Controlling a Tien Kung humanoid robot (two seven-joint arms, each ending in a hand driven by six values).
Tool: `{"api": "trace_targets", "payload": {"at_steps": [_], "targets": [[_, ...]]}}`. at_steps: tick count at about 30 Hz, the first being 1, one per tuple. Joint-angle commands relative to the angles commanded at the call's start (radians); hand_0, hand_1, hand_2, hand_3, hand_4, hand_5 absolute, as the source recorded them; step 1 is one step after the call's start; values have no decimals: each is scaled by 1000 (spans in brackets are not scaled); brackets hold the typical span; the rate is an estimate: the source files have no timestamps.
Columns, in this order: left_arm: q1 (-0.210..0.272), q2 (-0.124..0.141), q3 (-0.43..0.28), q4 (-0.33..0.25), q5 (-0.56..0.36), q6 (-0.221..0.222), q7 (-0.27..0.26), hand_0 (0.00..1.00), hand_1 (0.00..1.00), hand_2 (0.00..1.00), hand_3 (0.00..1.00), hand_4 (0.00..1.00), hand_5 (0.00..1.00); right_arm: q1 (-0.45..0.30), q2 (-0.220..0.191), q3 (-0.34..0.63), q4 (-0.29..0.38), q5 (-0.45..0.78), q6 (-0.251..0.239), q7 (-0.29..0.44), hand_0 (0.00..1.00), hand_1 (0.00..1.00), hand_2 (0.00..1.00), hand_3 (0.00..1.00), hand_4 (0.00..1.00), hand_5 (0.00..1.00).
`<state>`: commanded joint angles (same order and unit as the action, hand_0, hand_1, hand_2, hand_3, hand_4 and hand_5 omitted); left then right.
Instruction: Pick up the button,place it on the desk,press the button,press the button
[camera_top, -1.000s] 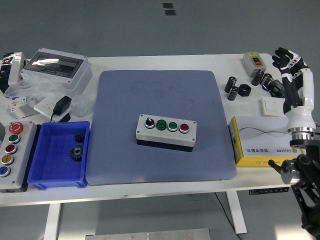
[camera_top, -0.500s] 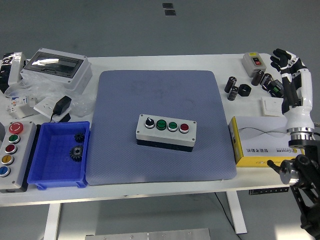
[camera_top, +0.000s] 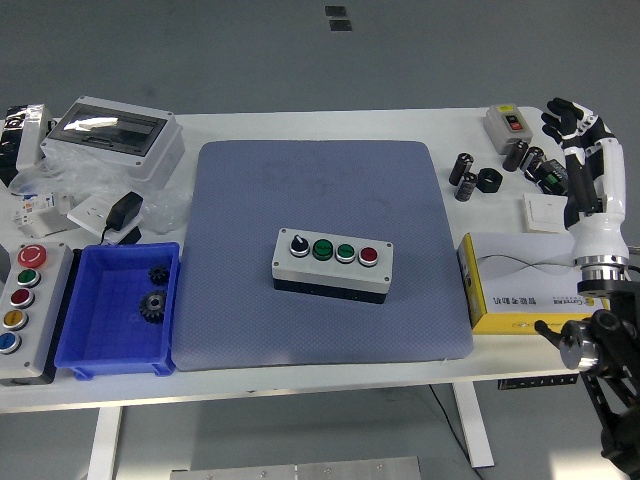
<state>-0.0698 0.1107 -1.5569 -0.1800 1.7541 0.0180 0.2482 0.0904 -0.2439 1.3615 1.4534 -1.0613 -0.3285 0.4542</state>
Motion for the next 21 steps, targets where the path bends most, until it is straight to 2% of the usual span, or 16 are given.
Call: {"api": "trace_targets", "payload": {"at_steps": [21], "targets": [[15,-16,-2,0,-23,7,6,614,517,531,603,624,218,-1,0,0,-8,2,0,-4,779,731,736,677,792,695]]}}
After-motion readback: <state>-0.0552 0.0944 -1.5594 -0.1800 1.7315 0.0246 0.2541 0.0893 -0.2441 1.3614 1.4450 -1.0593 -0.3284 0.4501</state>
